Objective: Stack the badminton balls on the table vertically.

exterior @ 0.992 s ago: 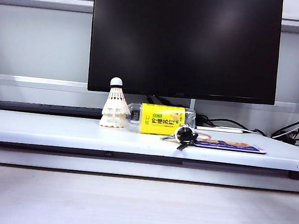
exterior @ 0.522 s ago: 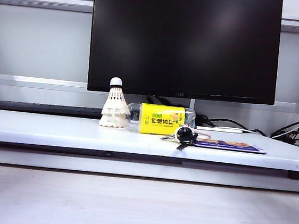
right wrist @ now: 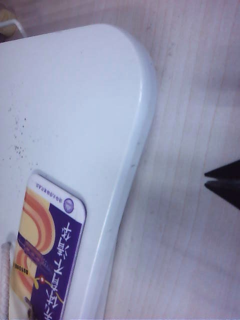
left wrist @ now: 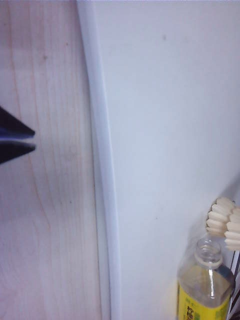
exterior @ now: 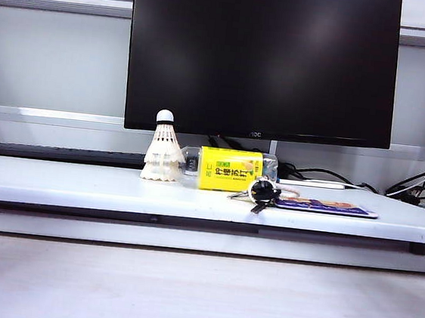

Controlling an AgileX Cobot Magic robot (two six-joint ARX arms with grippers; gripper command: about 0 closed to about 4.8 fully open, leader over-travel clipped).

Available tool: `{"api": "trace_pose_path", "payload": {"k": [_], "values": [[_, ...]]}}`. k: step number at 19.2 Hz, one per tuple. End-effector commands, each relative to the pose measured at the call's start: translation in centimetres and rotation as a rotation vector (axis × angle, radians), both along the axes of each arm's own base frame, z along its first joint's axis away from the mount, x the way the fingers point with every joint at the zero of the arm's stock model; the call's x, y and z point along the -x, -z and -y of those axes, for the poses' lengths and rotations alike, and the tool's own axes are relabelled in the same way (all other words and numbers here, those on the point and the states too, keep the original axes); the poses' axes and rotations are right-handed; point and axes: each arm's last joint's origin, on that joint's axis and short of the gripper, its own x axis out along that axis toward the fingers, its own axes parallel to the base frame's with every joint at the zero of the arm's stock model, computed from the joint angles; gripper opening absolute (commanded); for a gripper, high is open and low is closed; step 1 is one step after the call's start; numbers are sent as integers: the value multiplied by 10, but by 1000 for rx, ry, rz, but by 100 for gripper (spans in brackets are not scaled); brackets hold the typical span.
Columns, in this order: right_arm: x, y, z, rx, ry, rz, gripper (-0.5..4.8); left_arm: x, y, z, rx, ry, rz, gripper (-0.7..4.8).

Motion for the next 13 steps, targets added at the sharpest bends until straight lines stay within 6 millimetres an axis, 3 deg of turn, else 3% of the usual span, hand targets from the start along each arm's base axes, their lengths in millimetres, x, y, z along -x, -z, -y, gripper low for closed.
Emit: {"api": "trace_pose_path", "payload": {"k": [1, 13], "values": [[-1, 0, 3, -7, 25, 14, 0, 0, 0, 0, 0, 4, 6, 25], [-1, -18, 31, -56, 249, 187, 0, 5, -10, -2, -1, -12, 131, 25]]}}
